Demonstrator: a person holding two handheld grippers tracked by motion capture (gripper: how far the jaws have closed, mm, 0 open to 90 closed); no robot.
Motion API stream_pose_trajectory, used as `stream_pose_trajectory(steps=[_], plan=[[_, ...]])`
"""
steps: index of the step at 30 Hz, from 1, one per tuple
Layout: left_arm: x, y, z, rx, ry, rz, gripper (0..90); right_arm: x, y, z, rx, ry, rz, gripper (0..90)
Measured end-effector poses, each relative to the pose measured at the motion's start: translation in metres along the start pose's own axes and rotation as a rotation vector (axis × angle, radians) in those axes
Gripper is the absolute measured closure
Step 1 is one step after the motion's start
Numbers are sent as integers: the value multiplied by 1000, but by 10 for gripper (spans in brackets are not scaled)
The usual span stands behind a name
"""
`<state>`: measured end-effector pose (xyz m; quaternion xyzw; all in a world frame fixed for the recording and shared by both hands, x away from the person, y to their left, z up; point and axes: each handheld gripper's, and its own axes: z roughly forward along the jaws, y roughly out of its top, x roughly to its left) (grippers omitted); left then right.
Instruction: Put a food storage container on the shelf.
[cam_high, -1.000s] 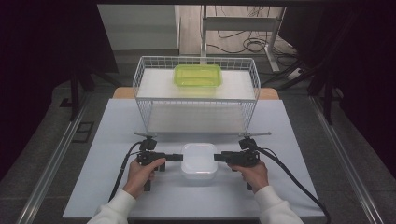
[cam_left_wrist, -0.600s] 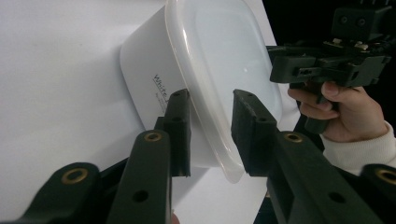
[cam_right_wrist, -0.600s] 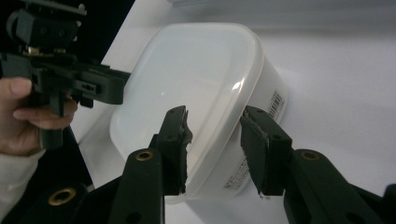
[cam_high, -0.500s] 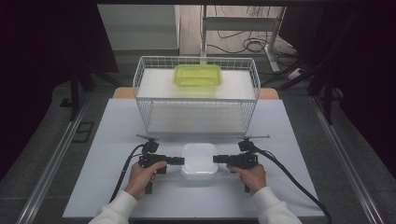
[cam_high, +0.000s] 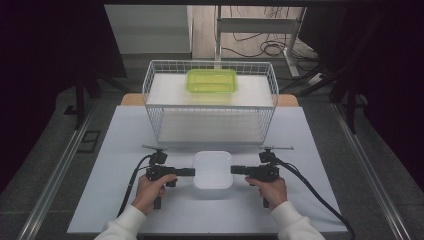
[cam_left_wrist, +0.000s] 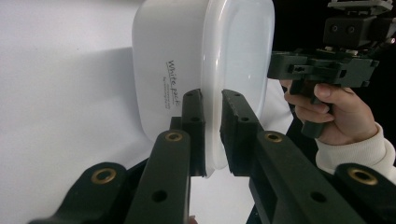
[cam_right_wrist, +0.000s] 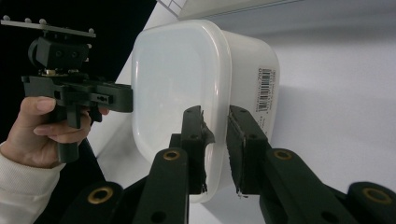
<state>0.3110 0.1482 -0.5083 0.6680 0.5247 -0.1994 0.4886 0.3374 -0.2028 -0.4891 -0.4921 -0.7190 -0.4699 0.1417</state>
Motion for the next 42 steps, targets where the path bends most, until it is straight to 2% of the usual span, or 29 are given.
stream_pose_trajectory(steps=[6,15,18,24,35,42], plan=[[-6,2,-3,-17,-9,20,801,4,3,-5,-20,10,-22,773],[-31,12,-21,-62,5,106,801,25,13,-19,-75,33,-94,776],[-36,14,-23,-77,18,117,800,30,16,-21,-92,18,-108,775],[-44,19,-29,-93,2,129,800,40,23,-29,-114,20,-131,775],[-76,38,-50,-126,5,188,800,68,44,-48,-156,29,-187,776],[-92,47,-59,-139,13,218,800,79,52,-57,-175,37,-202,775]])
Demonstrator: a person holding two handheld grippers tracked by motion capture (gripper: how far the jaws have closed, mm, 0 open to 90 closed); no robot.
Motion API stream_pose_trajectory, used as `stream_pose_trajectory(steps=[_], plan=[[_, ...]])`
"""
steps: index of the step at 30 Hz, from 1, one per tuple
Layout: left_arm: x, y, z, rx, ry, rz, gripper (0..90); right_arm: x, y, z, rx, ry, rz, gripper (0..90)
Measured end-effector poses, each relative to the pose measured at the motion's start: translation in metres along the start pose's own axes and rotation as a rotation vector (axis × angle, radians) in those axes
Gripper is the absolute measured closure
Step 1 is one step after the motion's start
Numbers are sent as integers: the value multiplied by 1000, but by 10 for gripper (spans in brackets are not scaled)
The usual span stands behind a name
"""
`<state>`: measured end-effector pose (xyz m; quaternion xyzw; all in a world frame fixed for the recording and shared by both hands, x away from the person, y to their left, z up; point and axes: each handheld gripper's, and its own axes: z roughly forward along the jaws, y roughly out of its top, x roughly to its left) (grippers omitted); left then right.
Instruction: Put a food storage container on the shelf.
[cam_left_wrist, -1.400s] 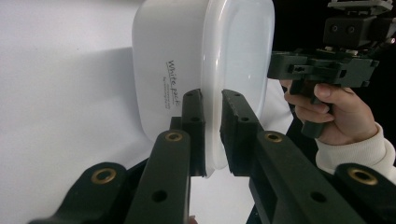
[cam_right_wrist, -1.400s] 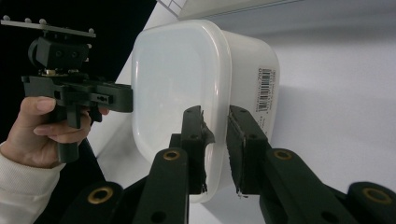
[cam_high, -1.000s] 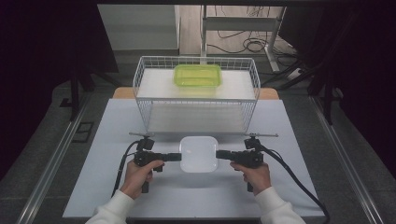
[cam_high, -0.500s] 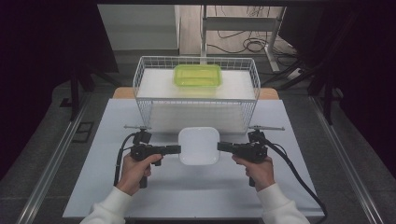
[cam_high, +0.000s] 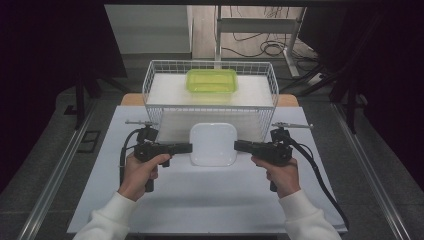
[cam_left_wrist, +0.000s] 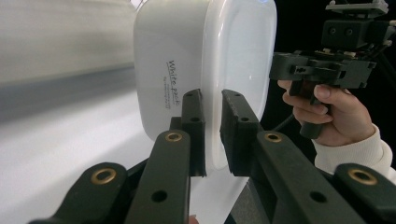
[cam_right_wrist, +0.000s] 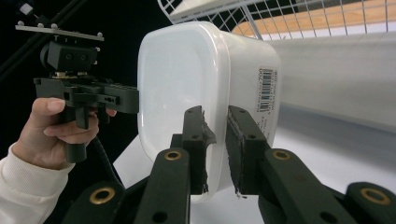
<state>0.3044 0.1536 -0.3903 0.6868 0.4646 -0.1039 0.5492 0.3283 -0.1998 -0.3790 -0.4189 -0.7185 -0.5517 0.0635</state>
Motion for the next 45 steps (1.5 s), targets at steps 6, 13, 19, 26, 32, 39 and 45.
stream_pose_trajectory(steps=[6,13,19,26,32,39,45], plan=[[-6,11,-1,-7,-7,9,802,2,10,-5,-20,-1,-12,774],[-10,21,-6,-19,-5,22,802,5,20,-5,-29,2,-28,774],[-15,28,-10,-30,-3,34,802,12,29,-7,-41,0,-45,775],[-16,38,-14,-42,-10,39,802,16,39,-8,-52,6,-54,775],[-16,49,-14,-48,-24,41,802,16,50,-10,-63,13,-62,775],[-19,66,-18,-67,-27,57,802,18,68,-11,-75,17,-84,775],[-19,79,-24,-84,-28,55,802,20,84,-8,-76,28,-89,775]])
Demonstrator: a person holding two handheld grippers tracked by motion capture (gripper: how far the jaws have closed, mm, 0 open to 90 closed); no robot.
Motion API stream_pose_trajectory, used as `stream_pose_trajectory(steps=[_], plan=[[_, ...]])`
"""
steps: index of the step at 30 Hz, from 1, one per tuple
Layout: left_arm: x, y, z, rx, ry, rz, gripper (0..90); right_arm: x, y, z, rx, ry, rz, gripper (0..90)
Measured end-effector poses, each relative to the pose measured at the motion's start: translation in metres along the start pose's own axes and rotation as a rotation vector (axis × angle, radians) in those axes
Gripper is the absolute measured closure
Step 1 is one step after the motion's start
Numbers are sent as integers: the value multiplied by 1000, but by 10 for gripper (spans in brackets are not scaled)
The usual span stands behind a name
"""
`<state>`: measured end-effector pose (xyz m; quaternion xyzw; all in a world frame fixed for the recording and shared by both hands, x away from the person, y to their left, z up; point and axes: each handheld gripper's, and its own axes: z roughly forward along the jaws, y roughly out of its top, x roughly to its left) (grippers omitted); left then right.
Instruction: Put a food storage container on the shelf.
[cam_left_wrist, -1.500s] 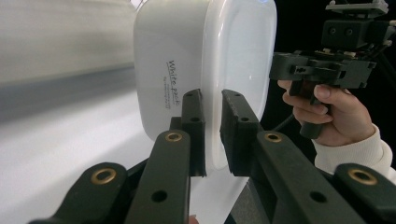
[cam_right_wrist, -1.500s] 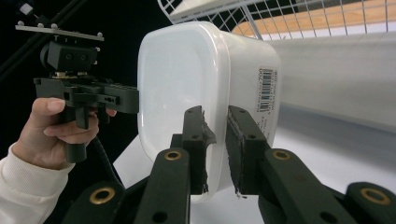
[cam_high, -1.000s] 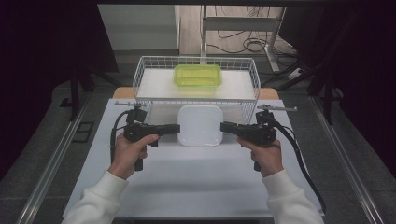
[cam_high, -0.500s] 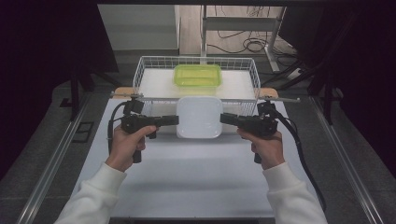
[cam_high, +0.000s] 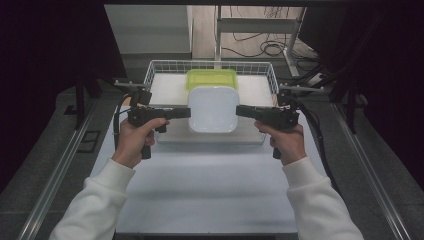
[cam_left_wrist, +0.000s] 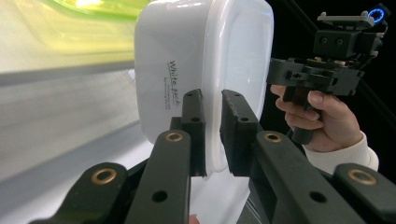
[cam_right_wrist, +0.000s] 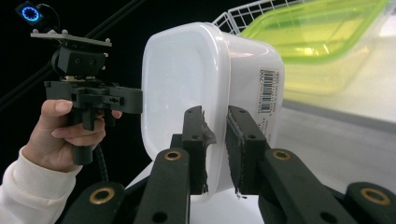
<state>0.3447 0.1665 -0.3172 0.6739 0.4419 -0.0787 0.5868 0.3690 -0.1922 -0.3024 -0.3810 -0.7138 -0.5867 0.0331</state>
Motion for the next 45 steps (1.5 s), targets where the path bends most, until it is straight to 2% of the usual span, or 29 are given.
stream_pose_trajectory(steps=[7,10,19,31,37,40,45], plan=[[4,12,-5,-9,4,-15,803,-1,15,9,6,4,0,775],[4,19,-6,-11,2,-9,803,0,23,11,9,6,1,775],[3,53,-2,-4,17,10,803,-8,51,14,-1,11,21,776],[12,90,6,-11,32,19,802,-20,85,22,-16,5,26,779],[20,99,10,-5,24,5,801,-26,95,26,-18,-5,28,779],[25,101,14,-2,22,-22,800,-29,97,28,-12,-6,38,780],[32,104,18,4,29,-33,800,-36,99,34,-6,-10,57,779]])
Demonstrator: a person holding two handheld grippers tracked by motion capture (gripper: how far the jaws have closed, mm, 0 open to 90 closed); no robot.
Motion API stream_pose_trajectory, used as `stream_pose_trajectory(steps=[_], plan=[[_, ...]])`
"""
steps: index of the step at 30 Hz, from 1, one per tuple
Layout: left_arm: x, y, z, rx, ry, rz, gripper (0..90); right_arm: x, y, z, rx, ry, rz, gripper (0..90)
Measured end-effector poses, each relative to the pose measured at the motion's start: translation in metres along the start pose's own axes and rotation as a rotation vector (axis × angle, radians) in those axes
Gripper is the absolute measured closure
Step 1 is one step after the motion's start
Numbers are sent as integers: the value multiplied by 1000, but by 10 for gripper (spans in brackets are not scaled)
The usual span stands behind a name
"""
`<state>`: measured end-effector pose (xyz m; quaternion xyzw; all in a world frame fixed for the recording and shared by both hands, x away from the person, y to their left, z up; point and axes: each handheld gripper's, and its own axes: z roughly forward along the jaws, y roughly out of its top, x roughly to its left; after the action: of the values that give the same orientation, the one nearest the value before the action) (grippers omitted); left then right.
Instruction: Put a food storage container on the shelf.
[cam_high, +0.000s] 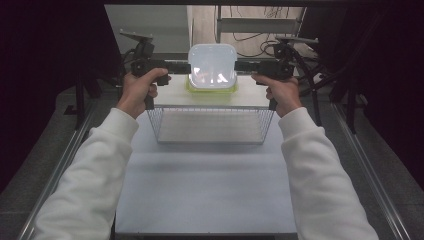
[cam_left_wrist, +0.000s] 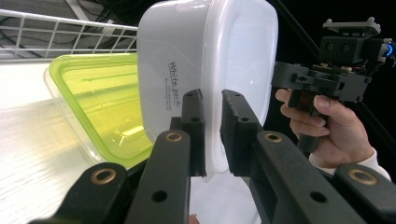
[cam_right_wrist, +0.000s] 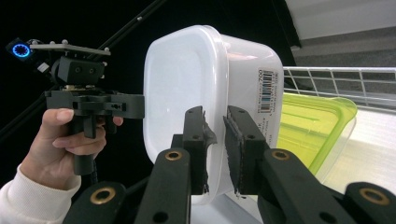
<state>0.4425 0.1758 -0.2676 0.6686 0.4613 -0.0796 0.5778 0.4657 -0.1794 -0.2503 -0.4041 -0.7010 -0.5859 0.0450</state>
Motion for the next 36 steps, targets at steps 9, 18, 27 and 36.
stream_pose_trajectory(steps=[9,18,27,36], plan=[[10,7,6,9,-3,-35,801,-10,5,8,8,-16,33,777],[20,9,9,24,2,-63,799,-17,3,16,29,-25,61,774],[28,13,12,4,-21,-118,787,-26,6,20,33,-10,126,748],[36,21,20,-7,-23,-184,759,-38,12,28,40,-7,210,717]])
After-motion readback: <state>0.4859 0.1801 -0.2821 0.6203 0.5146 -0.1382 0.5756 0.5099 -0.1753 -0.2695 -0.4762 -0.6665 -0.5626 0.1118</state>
